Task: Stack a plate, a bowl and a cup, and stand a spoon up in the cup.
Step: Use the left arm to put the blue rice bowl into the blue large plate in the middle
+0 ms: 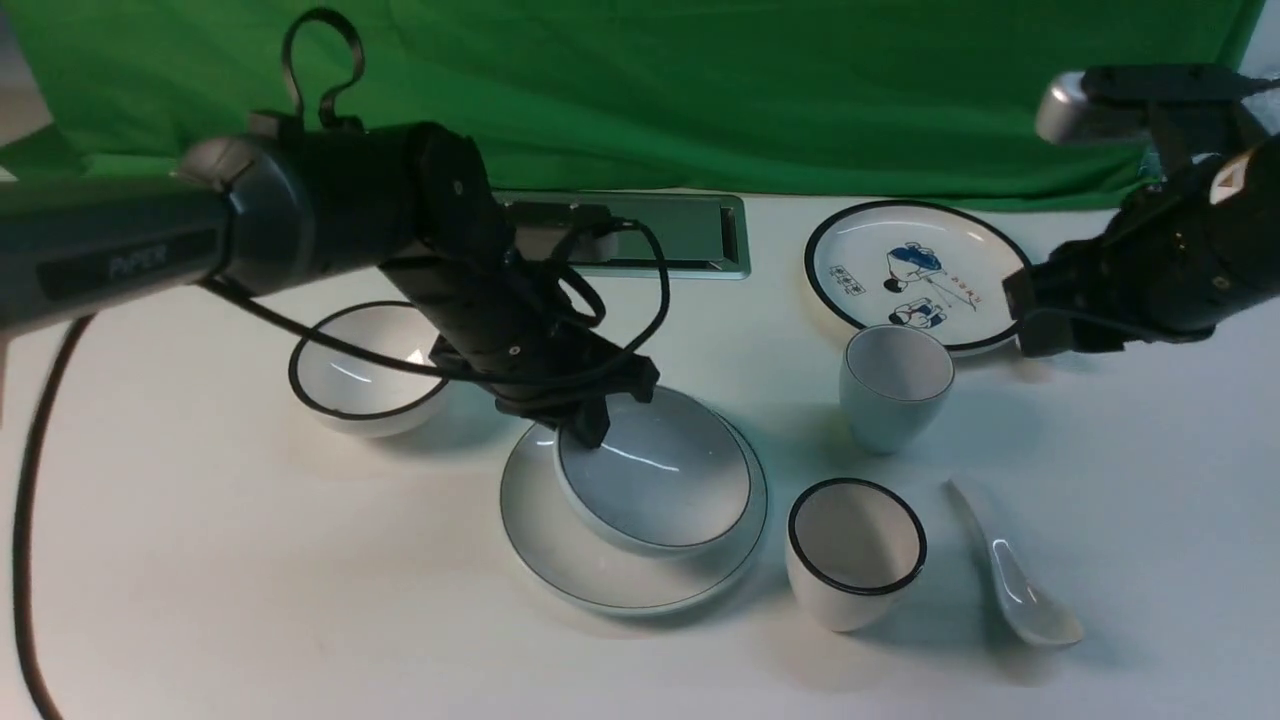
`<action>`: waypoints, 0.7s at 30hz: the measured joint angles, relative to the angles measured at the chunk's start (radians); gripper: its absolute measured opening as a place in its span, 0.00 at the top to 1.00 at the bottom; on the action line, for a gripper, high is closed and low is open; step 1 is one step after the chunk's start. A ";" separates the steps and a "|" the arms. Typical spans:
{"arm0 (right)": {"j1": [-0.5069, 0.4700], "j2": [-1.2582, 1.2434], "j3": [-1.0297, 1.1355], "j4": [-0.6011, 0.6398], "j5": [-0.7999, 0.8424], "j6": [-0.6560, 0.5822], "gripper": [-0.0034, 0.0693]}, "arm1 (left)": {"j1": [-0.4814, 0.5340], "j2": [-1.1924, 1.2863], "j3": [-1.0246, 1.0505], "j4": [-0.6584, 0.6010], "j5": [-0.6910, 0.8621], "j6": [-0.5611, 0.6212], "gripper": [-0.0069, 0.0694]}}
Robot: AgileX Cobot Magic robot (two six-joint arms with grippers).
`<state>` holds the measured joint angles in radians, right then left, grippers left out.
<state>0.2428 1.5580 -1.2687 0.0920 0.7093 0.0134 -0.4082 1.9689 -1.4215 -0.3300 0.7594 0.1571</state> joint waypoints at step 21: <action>0.000 0.442 -0.275 -0.002 0.001 0.002 0.32 | 0.000 -0.020 0.002 0.074 0.041 -0.091 0.38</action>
<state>0.2428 2.0004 -1.5433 0.0904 0.7105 0.0150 -0.4082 1.9491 -1.4191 -0.2556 0.8004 0.0660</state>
